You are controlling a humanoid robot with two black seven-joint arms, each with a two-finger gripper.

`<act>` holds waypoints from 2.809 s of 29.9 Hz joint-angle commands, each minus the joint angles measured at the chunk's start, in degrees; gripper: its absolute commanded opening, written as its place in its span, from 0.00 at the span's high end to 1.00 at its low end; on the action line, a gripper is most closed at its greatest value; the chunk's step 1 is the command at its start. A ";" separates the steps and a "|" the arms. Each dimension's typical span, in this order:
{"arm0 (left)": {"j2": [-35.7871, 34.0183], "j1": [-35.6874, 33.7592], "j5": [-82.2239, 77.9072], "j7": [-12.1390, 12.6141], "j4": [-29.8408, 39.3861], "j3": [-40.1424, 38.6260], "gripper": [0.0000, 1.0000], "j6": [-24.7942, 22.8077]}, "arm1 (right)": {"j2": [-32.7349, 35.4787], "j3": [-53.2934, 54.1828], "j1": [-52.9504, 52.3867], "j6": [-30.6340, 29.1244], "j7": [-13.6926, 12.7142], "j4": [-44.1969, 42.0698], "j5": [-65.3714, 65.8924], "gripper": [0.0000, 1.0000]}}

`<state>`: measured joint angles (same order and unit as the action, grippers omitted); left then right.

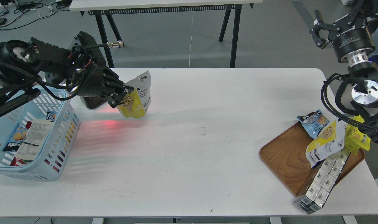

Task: Scan snack and place in basket
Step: 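Lift the pouch with the left gripper and hold it before the scanner, then move the pouch over the blue basket and release it inside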

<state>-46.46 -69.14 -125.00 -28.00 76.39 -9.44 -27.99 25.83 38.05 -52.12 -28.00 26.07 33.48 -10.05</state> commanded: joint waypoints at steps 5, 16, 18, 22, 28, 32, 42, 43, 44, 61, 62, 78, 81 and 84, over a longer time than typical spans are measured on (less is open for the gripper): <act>-0.21 -0.03 0.00 0.00 -1.15 -0.75 1.00 -0.01 | 0.10 0.27 0.09 0.00 0.12 0.01 0.03 0.01; -0.21 0.32 0.00 0.00 -4.14 -1.10 1.00 -0.01 | 0.19 0.27 0.61 0.00 0.47 0.01 -0.06 0.01; -0.30 0.32 0.00 0.00 -4.31 -1.19 1.00 -0.01 | 0.19 0.36 0.88 0.00 1.08 0.01 -0.06 0.01; -0.03 0.23 0.00 0.00 -4.49 -1.28 1.00 -0.01 | 0.01 0.53 0.79 0.00 1.26 0.01 0.03 0.01; -0.47 0.41 0.00 0.00 -5.02 -1.10 1.00 -0.01 | 0.54 0.45 0.26 0.00 0.91 -0.16 0.03 0.01; -0.65 0.41 0.00 0.00 -4.93 -1.19 1.00 -0.01 | 0.80 0.45 0.26 0.00 0.91 -0.16 0.03 0.01; -8.72 -0.03 0.00 0.00 -1.51 -5.41 1.00 -0.01 | 0.98 0.45 0.44 0.00 0.91 -0.17 0.03 0.01; -10.39 -0.03 0.00 0.00 -0.89 -5.58 1.00 -0.01 | 0.98 0.45 0.44 0.00 0.91 -0.17 0.03 0.01; -11.71 -0.03 0.00 0.00 -0.37 -5.58 1.00 -0.01 | 0.98 0.45 0.35 0.00 0.91 -0.17 0.03 0.01; -34.65 0.15 11.44 0.00 7.20 -4.97 1.00 -0.01 | 0.10 0.45 0.53 0.00 0.91 -0.34 0.11 0.01; -35.88 0.15 12.14 0.00 7.02 -4.97 1.00 -0.01 | 0.10 0.36 0.53 0.00 0.91 -0.25 0.11 0.01; -39.06 0.41 14.78 0.00 6.50 3.38 0.99 -0.01 | 0.10 0.18 0.53 0.00 0.91 -1.13 0.11 0.01; -38.88 0.41 15.14 0.00 6.41 3.99 0.98 -0.01 | 0.10 0.18 0.53 0.00 0.91 -1.04 0.11 0.01; -38.18 0.41 15.14 0.00 6.41 4.17 0.96 -0.01 | 0.10 0.18 0.44 0.00 0.91 -1.04 0.11 0.01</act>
<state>-85.20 -68.73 -109.94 -28.00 82.80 -5.48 -28.00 25.92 38.24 -51.59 -28.00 26.98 32.40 -9.93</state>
